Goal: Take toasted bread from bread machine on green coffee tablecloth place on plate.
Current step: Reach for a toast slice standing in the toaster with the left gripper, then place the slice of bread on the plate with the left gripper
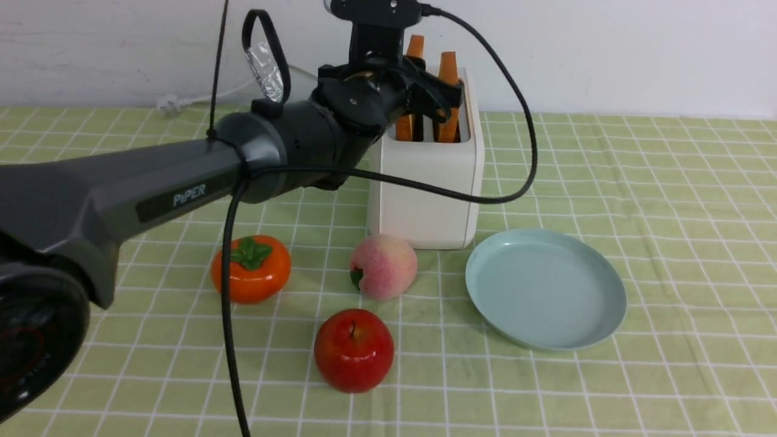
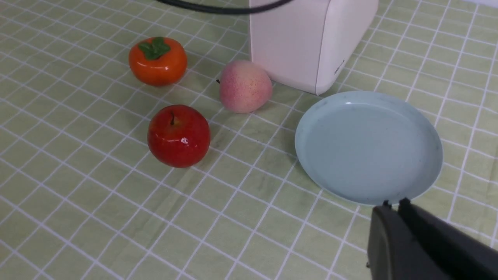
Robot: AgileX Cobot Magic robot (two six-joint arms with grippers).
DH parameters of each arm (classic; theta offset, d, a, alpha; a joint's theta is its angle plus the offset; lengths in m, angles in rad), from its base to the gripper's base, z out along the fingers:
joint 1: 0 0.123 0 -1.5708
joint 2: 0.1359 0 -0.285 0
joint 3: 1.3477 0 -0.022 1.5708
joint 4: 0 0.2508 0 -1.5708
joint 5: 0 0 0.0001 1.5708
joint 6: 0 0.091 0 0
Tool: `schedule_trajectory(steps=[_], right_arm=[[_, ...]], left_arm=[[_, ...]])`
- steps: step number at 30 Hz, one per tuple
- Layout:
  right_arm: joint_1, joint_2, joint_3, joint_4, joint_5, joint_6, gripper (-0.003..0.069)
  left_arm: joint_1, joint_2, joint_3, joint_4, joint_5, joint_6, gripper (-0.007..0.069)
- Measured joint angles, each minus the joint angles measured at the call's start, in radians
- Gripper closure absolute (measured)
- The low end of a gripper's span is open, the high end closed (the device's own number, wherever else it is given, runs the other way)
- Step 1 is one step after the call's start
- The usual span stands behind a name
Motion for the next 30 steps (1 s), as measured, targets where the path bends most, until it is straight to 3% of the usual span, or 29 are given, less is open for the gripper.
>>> schedule_trajectory(steps=[6,9,11,15,17,21,25,30], right_arm=[[0.0,0.0,-0.012,0.004,0.0,0.0,0.0661],[0.0,0.0,-0.029,0.013,0.001,0.0,0.0662],[0.0,0.0,-0.046,0.017,0.01,0.0,0.0662],[0.0,-0.012,-0.061,0.019,0.069,0.0,0.0662],[0.0,-0.042,-0.061,0.008,0.116,0.001,0.0662],[0.0,-0.127,-0.062,-0.036,0.155,0.062,0.0662],[0.0,-0.19,-0.062,-0.08,0.16,0.121,0.066],[0.0,-0.224,-0.062,-0.123,0.196,0.177,0.0659]], left_arm=[[0.001,-0.195,-0.005,-0.118,0.065,0.072,0.0527],[0.001,-0.276,-0.009,-0.241,0.232,0.121,0.0527],[0.001,-0.303,-0.004,-0.286,0.429,0.127,0.0527],[-0.001,-0.288,0.039,-0.242,0.72,0.01,0.0527],[-0.002,-0.24,0.055,-0.137,0.85,-0.156,0.0527],[-0.026,-0.135,0.062,-0.006,0.892,-0.326,0.0527],[-0.08,-0.045,0.062,0.047,0.861,-0.34,0.0527],[-0.13,0.014,0.062,0.02,0.726,-0.334,0.0527]])
